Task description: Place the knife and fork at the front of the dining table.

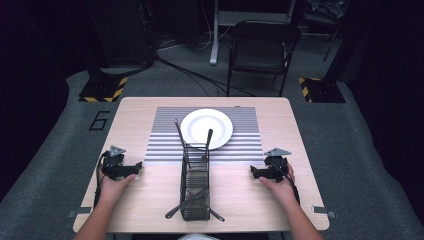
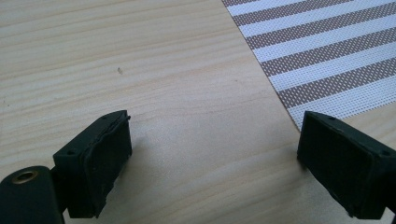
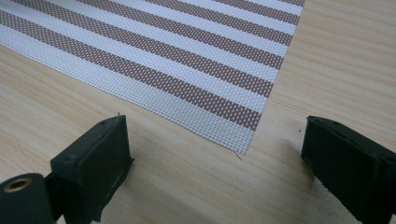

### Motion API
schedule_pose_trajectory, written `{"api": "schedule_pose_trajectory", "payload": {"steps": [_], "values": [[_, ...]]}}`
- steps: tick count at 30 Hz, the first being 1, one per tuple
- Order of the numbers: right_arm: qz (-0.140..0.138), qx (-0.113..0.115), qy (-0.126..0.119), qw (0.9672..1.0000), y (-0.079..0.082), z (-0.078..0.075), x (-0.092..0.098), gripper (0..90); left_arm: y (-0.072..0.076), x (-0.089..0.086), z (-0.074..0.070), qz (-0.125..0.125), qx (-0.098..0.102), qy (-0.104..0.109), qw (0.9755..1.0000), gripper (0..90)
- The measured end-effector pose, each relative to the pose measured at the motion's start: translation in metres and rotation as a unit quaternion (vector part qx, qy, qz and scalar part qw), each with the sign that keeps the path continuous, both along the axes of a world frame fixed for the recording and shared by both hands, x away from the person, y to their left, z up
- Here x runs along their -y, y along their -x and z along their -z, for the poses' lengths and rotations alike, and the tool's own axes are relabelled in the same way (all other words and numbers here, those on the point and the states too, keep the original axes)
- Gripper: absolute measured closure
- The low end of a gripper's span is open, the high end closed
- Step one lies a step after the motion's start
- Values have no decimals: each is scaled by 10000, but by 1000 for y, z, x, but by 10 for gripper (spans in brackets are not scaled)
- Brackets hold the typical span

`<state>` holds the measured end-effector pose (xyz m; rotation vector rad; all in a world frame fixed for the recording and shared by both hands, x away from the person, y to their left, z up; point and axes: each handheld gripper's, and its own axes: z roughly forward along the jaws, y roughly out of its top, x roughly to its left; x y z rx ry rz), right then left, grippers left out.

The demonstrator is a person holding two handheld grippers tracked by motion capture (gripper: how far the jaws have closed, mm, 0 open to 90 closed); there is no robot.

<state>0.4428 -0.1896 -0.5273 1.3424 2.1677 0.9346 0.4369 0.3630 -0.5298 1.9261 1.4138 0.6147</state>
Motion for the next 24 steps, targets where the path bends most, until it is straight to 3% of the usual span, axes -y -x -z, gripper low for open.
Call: {"api": "schedule_pose_trajectory", "payload": {"steps": [24], "values": [[51,-21,-19,10000,2,0,-3,72,0,0,0,5,-1,-5,10000,98]]}}
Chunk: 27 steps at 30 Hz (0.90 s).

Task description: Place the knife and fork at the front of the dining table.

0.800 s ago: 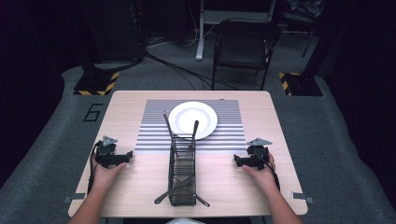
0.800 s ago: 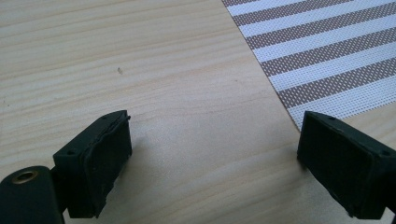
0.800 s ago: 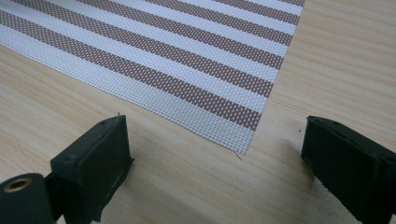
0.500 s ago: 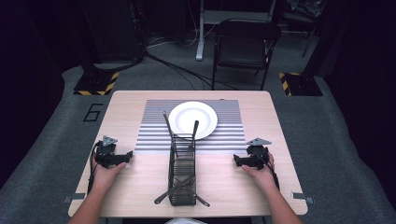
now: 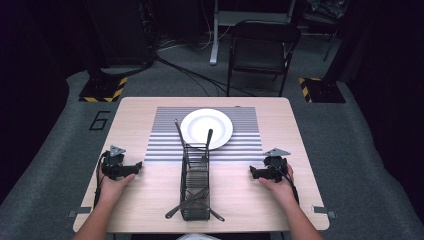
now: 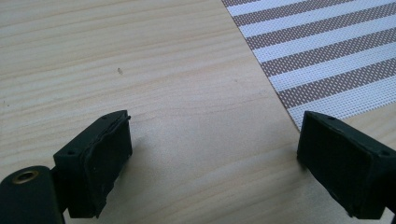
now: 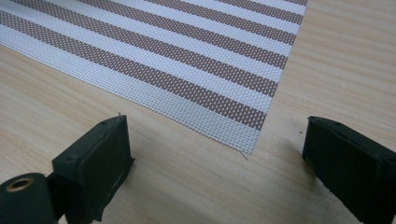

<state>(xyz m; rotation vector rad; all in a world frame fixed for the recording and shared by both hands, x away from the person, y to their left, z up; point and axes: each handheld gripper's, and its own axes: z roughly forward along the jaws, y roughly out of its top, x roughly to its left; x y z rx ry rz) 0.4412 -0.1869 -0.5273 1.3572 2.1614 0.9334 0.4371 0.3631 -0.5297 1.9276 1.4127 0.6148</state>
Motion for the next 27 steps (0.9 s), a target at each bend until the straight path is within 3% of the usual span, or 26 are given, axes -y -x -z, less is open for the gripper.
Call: {"api": "schedule_pose_trajectory", "payload": {"steps": [8,9,13,19,27], "values": [[26,45,-86,9999,2,-3,-1,223,0,0,0,-1,4,4,10000,99],[-80,65,-63,9999,3,-4,-2,296,0,0,0,-1,2,2,10000,98],[-126,57,7,9999,4,-6,-5,393,0,0,0,-1,2,2,10000,98],[-237,-84,-67,9997,5,-12,-7,429,0,0,0,23,2,4,10000,100],[-404,52,-63,9992,9,-20,-12,438,-1,0,0,33,-4,13,10000,100]]}}
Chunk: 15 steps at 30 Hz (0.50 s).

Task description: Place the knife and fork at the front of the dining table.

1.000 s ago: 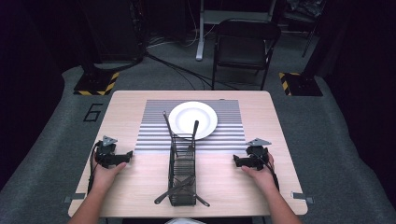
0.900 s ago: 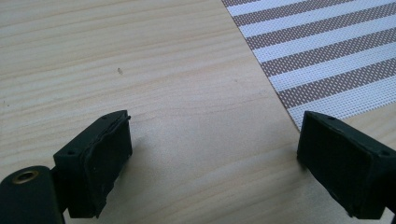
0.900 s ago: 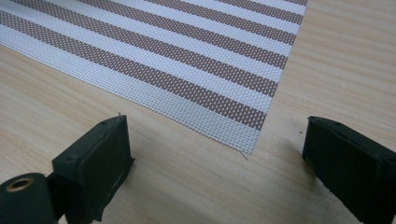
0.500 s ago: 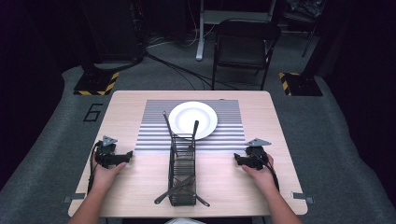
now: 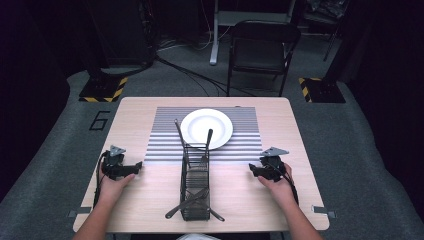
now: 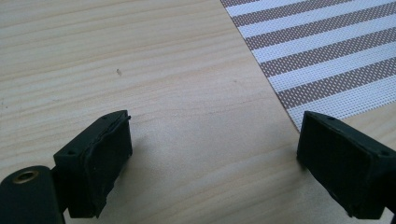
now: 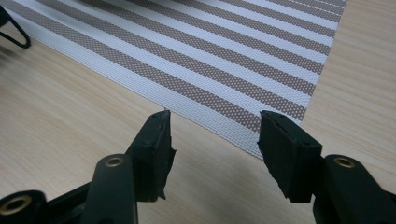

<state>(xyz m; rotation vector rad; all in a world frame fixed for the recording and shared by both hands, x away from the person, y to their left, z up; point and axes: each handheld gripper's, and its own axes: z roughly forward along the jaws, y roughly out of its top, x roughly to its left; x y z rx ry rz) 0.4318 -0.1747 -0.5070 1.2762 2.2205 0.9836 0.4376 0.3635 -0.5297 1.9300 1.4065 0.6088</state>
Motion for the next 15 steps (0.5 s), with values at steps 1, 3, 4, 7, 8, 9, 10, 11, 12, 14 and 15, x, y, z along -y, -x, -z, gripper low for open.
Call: {"api": "schedule_pose_trajectory", "payload": {"steps": [1,3,4,7,8,9,10,11,12,14,15], "values": [[-42,13,22,10000,1,-2,-1,437,0,0,0,1,0,0,10000,100],[-63,-3,-7,10000,3,-6,-5,435,0,0,0,-1,3,4,10000,100],[-105,25,-3,9999,3,-8,-6,434,0,0,0,2,2,-1,10000,100],[-191,21,-69,9998,7,-14,-12,435,0,0,0,0,5,1,10000,100],[-223,22,-54,9997,8,-16,-14,438,0,0,0,0,4,0,10000,100],[-264,34,-31,9996,8,-17,-15,438,0,0,0,-1,5,1,10000,100],[-301,46,8,9995,9,-18,-17,441,0,0,0,0,5,1,10000,100],[-301,46,8,9995,9,-18,-17,441,0,0,0,0,5,1,10000,100],[-327,28,6,9995,10,-21,-20,442,0,0,0,1,2,0,10000,100],[-338,-2,-50,9994,10,-25,-22,449,0,0,0,-1,5,-1,10000,100],[-338,-2,-50,9994,10,-25,-22,449,0,0,0,-1,5,-1,10000,100]]}}
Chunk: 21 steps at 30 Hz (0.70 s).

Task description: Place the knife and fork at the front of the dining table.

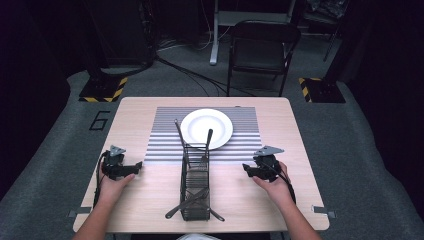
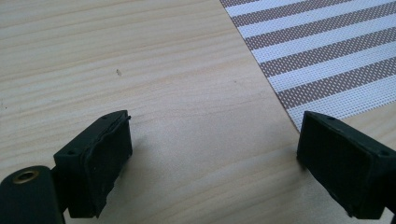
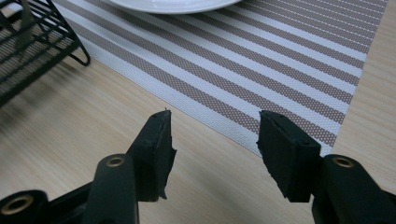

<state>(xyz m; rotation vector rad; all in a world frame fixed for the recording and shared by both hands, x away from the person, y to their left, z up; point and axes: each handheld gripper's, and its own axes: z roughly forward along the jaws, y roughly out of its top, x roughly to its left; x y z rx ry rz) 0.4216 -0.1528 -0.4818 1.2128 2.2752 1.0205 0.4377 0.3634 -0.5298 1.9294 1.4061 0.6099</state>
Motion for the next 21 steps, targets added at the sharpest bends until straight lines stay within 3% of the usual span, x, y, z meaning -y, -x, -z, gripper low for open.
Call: {"api": "schedule_pose_trajectory", "payload": {"steps": [3,9,14,21], "values": [[-68,-108,-177,9998,1,-9,-4,470,0,0,0,0,-3,-4,10000,99],[-286,-115,-378,9988,2,-26,-12,493,0,0,0,-1,0,-4,10000,100],[-472,-117,-365,9982,3,-34,-23,500,0,0,0,0,-2,-5,10000,100],[-727,-187,-618,9953,1,-48,-35,495,0,0,0,3,-3,-7,10000,100]]}}
